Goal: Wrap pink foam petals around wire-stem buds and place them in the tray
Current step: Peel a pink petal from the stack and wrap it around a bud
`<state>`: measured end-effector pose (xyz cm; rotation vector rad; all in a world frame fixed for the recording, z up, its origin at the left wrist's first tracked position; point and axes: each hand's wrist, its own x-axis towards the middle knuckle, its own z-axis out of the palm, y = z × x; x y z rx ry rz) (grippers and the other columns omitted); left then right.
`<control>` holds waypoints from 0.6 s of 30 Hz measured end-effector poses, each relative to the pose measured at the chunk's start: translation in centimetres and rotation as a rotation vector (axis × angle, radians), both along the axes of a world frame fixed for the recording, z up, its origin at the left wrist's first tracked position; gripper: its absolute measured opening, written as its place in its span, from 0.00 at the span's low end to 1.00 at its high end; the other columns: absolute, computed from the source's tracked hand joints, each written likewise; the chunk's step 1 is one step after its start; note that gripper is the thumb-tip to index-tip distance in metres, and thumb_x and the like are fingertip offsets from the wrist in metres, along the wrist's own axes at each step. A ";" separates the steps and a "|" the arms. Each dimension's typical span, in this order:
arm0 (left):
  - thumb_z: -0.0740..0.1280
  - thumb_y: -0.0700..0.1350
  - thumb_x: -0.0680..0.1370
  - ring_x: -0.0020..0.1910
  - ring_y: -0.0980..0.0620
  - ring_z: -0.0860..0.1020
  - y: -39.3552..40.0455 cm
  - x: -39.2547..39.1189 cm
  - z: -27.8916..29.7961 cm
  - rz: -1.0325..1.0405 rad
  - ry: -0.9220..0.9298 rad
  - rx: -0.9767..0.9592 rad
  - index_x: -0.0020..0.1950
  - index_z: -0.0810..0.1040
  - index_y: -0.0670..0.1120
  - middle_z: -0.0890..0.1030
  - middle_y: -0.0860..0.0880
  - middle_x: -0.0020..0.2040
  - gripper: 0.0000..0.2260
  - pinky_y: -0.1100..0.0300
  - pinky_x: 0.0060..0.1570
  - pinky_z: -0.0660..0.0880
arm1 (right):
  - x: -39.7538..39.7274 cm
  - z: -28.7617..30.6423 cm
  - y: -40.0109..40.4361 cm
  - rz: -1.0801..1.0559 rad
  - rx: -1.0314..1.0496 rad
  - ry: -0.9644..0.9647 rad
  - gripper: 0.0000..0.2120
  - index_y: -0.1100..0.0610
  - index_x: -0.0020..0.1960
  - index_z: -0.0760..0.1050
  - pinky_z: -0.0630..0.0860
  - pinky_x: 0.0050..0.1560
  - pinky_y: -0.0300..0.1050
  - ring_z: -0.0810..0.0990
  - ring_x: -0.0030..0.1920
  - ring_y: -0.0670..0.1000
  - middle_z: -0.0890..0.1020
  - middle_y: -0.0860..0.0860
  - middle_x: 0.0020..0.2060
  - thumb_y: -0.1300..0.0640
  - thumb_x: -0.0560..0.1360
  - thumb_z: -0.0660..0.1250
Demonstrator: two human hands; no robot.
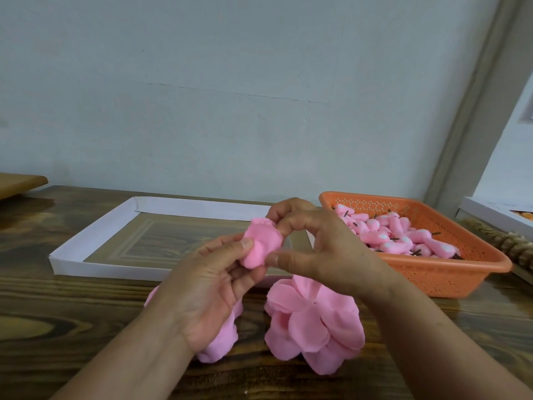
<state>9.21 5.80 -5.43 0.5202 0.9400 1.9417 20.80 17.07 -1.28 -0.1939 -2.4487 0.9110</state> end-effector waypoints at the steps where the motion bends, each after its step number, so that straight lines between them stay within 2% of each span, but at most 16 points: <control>1: 0.68 0.38 0.64 0.37 0.50 0.84 0.0 -0.1 0.0 -0.011 -0.006 -0.002 0.47 0.80 0.37 0.84 0.39 0.44 0.13 0.63 0.31 0.79 | 0.0 -0.1 0.1 0.000 -0.013 0.005 0.04 0.62 0.40 0.79 0.68 0.54 0.30 0.76 0.52 0.44 0.77 0.49 0.50 0.66 0.69 0.73; 4: 0.67 0.37 0.65 0.39 0.49 0.84 -0.1 -0.2 -0.1 -0.043 -0.021 0.012 0.39 0.83 0.39 0.84 0.39 0.45 0.07 0.63 0.31 0.79 | -0.1 -0.2 0.1 0.002 -0.081 0.035 0.04 0.61 0.39 0.78 0.67 0.54 0.29 0.77 0.51 0.44 0.78 0.49 0.48 0.66 0.71 0.71; 7: 0.67 0.37 0.65 0.41 0.48 0.85 -0.1 -0.2 -0.1 -0.051 -0.021 0.029 0.34 0.84 0.42 0.85 0.39 0.45 0.06 0.62 0.31 0.79 | -0.2 -0.4 0.0 -0.015 -0.120 0.074 0.04 0.64 0.38 0.77 0.72 0.56 0.41 0.79 0.50 0.49 0.81 0.54 0.46 0.66 0.71 0.71; 9: 0.67 0.37 0.65 0.41 0.48 0.85 -0.1 -0.2 -0.2 -0.055 -0.027 0.033 0.38 0.83 0.40 0.85 0.40 0.44 0.07 0.62 0.31 0.79 | -0.3 -0.5 -0.2 -0.053 -0.135 0.094 0.05 0.63 0.37 0.77 0.74 0.53 0.42 0.80 0.47 0.49 0.82 0.55 0.43 0.67 0.70 0.71; 12: 0.67 0.38 0.65 0.41 0.48 0.84 -0.1 -0.2 -0.3 -0.070 -0.028 0.038 0.48 0.79 0.38 0.84 0.39 0.44 0.12 0.62 0.32 0.79 | -0.4 -0.4 -0.6 -0.113 -0.135 0.113 0.07 0.58 0.34 0.77 0.74 0.48 0.37 0.80 0.44 0.48 0.82 0.53 0.40 0.66 0.69 0.71; 15: 0.67 0.38 0.66 0.42 0.48 0.84 -0.1 -0.4 -0.2 -0.087 -0.033 0.056 0.50 0.79 0.38 0.84 0.39 0.45 0.14 0.62 0.32 0.79 | -0.4 -0.4 -0.8 -0.133 -0.138 0.142 0.12 0.53 0.33 0.75 0.74 0.45 0.35 0.79 0.42 0.49 0.81 0.52 0.37 0.67 0.69 0.72; 18: 0.67 0.38 0.65 0.43 0.46 0.84 -0.1 -0.5 -0.2 -0.104 -0.034 0.062 0.51 0.79 0.37 0.84 0.38 0.46 0.15 0.61 0.32 0.80 | -0.2 -0.3 -0.7 -0.126 -0.155 0.141 0.11 0.54 0.33 0.75 0.74 0.45 0.36 0.79 0.40 0.48 0.81 0.52 0.36 0.67 0.69 0.72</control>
